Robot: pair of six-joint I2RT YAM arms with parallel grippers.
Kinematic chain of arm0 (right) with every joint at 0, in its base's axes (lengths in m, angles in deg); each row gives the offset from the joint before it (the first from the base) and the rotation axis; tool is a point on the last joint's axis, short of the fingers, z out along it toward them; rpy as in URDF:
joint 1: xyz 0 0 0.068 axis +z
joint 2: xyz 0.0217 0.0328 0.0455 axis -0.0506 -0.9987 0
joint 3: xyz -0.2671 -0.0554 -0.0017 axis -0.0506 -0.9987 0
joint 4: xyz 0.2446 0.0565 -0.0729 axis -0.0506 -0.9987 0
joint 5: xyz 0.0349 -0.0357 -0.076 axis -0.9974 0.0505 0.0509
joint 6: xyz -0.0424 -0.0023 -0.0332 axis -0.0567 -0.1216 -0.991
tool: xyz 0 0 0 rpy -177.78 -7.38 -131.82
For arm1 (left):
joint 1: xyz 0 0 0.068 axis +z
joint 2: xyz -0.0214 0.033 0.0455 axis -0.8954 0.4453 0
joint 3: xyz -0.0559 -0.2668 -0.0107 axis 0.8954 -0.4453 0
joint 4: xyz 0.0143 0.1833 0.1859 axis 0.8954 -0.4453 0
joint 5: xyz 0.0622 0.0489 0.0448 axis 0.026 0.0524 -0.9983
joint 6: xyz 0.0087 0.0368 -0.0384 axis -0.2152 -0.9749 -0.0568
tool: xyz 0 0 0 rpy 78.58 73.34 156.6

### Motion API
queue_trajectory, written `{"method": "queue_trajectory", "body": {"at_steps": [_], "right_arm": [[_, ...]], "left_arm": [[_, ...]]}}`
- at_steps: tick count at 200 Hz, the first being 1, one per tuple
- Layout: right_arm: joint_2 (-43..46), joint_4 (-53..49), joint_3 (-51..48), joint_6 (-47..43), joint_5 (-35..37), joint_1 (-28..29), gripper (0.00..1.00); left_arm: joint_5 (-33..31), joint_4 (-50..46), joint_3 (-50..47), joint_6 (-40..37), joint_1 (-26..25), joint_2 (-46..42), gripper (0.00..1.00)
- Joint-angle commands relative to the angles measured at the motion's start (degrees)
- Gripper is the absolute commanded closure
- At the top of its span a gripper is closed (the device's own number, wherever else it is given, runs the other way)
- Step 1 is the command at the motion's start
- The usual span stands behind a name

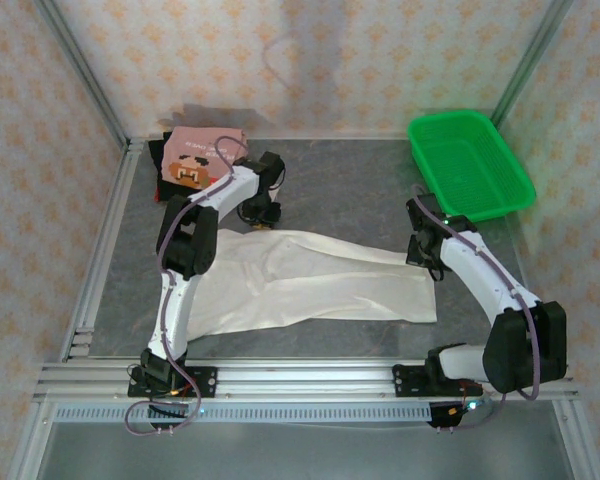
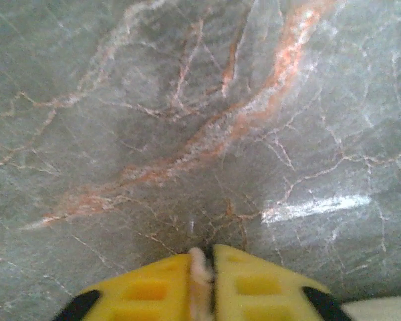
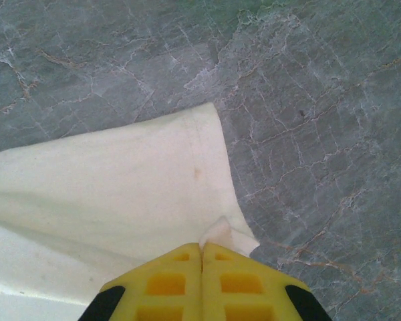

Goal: Fold and stack the t-shirts

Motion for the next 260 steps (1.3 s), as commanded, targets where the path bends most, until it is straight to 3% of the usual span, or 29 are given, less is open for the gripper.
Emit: {"method": "queue_trajectory", "body": {"at_steps": [1,54,131,217,260], "right_arm": [[0.9,-1.3,-0.7,1.2,1.7,0.3,1.00],[-1.9,-2.4,-0.1,2.5,4.0,0.3,1.00],[-3.1,-2.3,-0.3,2.9,4.2,0.3,1.00],[-3.5,-2.2,-0.1,3.3,4.2,0.3,1.00],[-4.0,-2.2,0.5,3.5,4.0,0.3,1.00]], "left_arm": [[-5.5,-0.3,3.6,0.7,-0.3,1.6,0.95],[-14.2,-0.6,8.3,0.5,-0.3,-0.7,0.99],[-17.0,0.0,14.2,-0.2,-1.5,-2.5,0.99],[-26.2,3.4,10.5,-1.9,-5.6,-10.8,0.99],[-26.0,3.4,5.7,0.9,-5.7,-13.7,0.99]]}}
